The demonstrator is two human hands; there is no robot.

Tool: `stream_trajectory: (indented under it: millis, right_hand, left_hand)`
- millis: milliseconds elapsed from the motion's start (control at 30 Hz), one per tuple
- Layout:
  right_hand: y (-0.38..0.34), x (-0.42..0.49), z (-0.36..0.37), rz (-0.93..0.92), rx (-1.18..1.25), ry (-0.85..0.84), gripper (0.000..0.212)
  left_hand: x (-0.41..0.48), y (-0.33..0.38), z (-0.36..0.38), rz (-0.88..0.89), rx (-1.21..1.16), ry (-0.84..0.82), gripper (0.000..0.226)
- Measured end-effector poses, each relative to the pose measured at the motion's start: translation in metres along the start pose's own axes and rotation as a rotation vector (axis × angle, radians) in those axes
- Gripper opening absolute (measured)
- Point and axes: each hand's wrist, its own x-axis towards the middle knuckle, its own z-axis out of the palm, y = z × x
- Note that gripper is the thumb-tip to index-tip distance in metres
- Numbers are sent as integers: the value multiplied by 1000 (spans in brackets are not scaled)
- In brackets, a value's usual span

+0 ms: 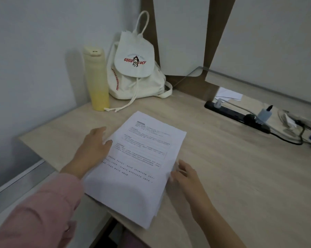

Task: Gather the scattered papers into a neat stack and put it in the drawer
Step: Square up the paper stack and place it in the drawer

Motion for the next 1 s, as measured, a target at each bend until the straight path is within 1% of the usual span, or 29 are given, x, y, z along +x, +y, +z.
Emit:
stream_trajectory:
  millis: [67, 100, 133, 200, 233, 300, 333, 400, 467, 533, 567, 633, 733, 800, 867, 933, 1000]
  right_hand:
    - [6, 2, -4, 50, 37, -3, 51]
    - [9, 3, -5, 66, 67, -18, 54]
    - [8, 3, -5, 72, 108, -31, 49]
    - [4, 3, -1, 87, 211, -102, 26]
    - [3, 4, 0, 79, 262, -145, 23]
    - [-3, 4, 2, 78, 376, -216, 30]
    - [-4, 5, 0, 84, 421, -228, 30]
    - [-8, 9, -4, 106, 474, -224, 22]
    - [-6, 17, -11, 161, 461, -172, 6]
    - [-5, 22, -19, 212, 410, -115, 12]
    - [-4, 24, -22, 214, 371, -108, 8]
    - [-1, 23, -27, 217, 281, -124, 17]
    - [3, 13, -27, 167, 173, -129, 31]
    - [9, 5, -27, 113, 191, -125, 39]
    - [14, -4, -30, 82, 228, -111, 40]
    - [16, -11, -39, 39, 258, -96, 37]
    - [15, -16, -50, -17, 271, -102, 35]
  left_hand:
    - [-3, -10, 6, -37, 9, -60, 56]
    - [-4, -12, 8, -26, 16, -64, 54]
    - [-6, -13, 10, -7, 12, -55, 51]
    - [-9, -12, 12, 6, -36, -50, 49]
    - [-11, -11, 13, 7, -57, -58, 50]
    - [-14, -9, 13, 2, -76, -75, 49]
    - [-16, -10, 14, -4, -75, -77, 49]
    - [-19, -11, 13, -25, -66, -72, 49]
    - [-24, -11, 13, -44, -65, -63, 48]
    - [-31, -10, 14, -55, -60, -54, 45]
    - [-36, -9, 15, -57, -57, -41, 42]
    - [-45, -7, 19, -63, -82, -13, 36]
    - [-60, 0, 27, -84, -153, 1, 30]
    - [-68, 2, 31, -76, -139, 5, 31]
    - [-74, 4, 35, -72, -171, 1, 31]
    - [-76, 6, 39, -63, -258, -11, 35]
    - [-78, 14, 40, -69, -372, -25, 48]
